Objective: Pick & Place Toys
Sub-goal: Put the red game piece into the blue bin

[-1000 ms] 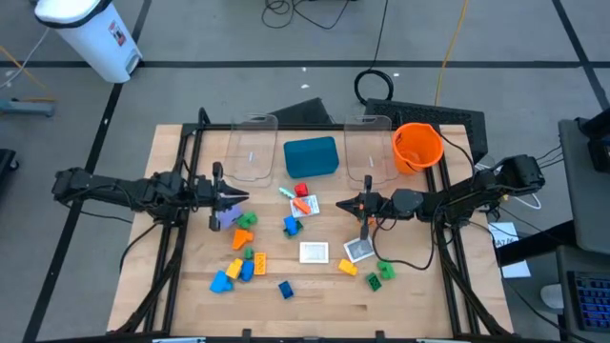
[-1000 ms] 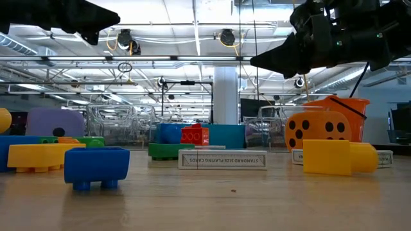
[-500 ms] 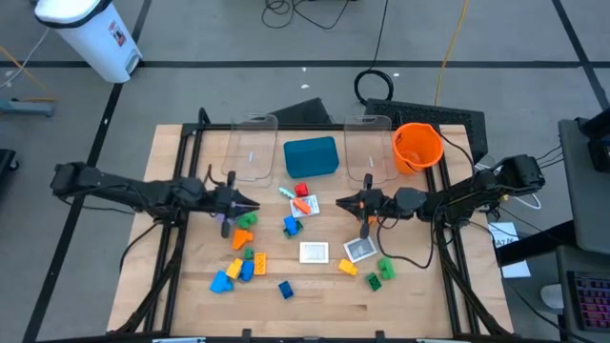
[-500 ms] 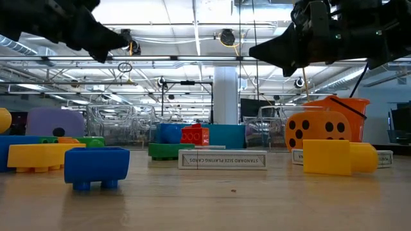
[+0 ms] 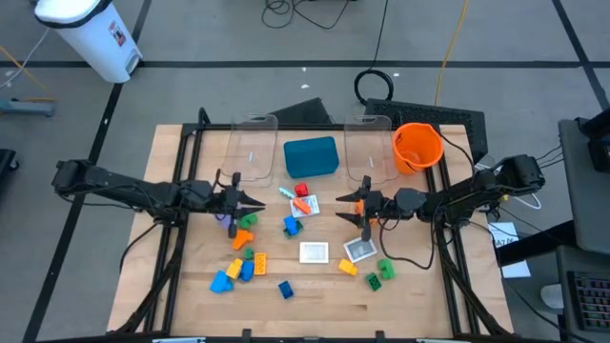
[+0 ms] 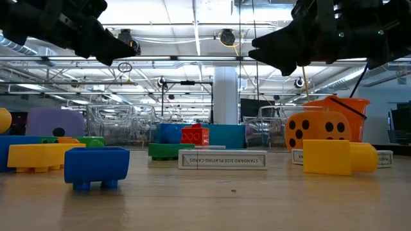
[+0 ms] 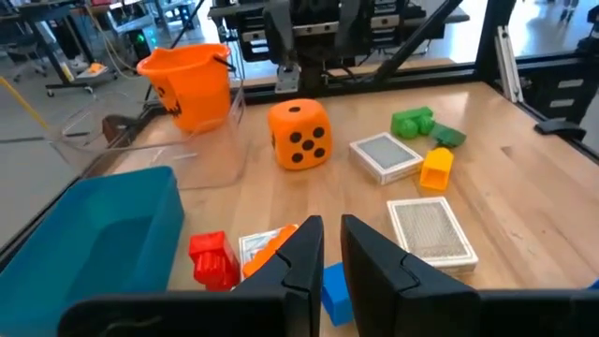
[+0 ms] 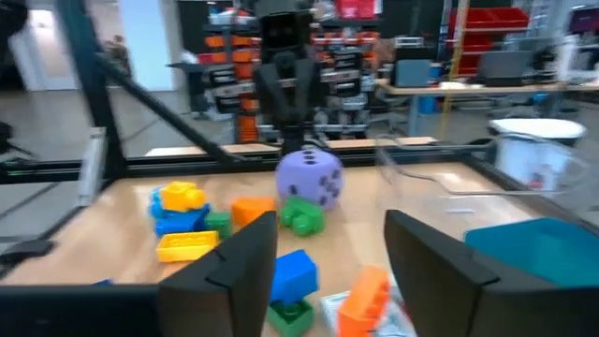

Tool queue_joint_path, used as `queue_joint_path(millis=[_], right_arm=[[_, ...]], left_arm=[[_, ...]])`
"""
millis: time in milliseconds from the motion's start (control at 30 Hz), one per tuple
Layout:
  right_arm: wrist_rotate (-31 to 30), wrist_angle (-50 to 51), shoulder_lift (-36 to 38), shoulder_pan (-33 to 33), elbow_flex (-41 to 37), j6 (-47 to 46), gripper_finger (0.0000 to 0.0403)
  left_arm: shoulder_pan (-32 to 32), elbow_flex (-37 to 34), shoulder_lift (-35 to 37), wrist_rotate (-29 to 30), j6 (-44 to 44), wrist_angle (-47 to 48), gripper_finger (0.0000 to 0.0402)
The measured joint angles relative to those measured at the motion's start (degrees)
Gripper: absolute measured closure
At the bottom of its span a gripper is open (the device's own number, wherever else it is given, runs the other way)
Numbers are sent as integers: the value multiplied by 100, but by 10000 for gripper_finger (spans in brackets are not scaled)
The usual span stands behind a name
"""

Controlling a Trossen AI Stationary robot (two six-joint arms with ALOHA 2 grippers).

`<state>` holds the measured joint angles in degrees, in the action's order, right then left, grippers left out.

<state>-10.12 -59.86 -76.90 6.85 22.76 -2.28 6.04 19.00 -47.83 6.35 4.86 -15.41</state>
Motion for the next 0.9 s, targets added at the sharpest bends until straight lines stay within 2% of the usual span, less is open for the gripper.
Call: queue_joint_path(millis=[100, 200, 367, 567, 700, 900], right_arm=[[-8, 9, 0, 1, 0, -3, 177], [-8, 12, 0, 1, 0, -5, 164], [-8, 57, 0, 1, 0, -5, 154], [-10, 192, 0, 1, 1, 1, 155], [-10, 199, 0, 1, 0, 93, 154], [-8, 141, 0, -2, 0, 443, 159]], left_arm=[[0, 0, 79, 0, 72, 134, 351], [-2, 129, 148, 26, 176, 535, 327], [-2, 848, 129, 331, 67, 1838, 248], [29, 1545, 128, 268, -401, 3120, 160], [178, 1656, 129, 115, -759, 3118, 128], [243, 1657, -421, 301, -261, 2625, 113]])
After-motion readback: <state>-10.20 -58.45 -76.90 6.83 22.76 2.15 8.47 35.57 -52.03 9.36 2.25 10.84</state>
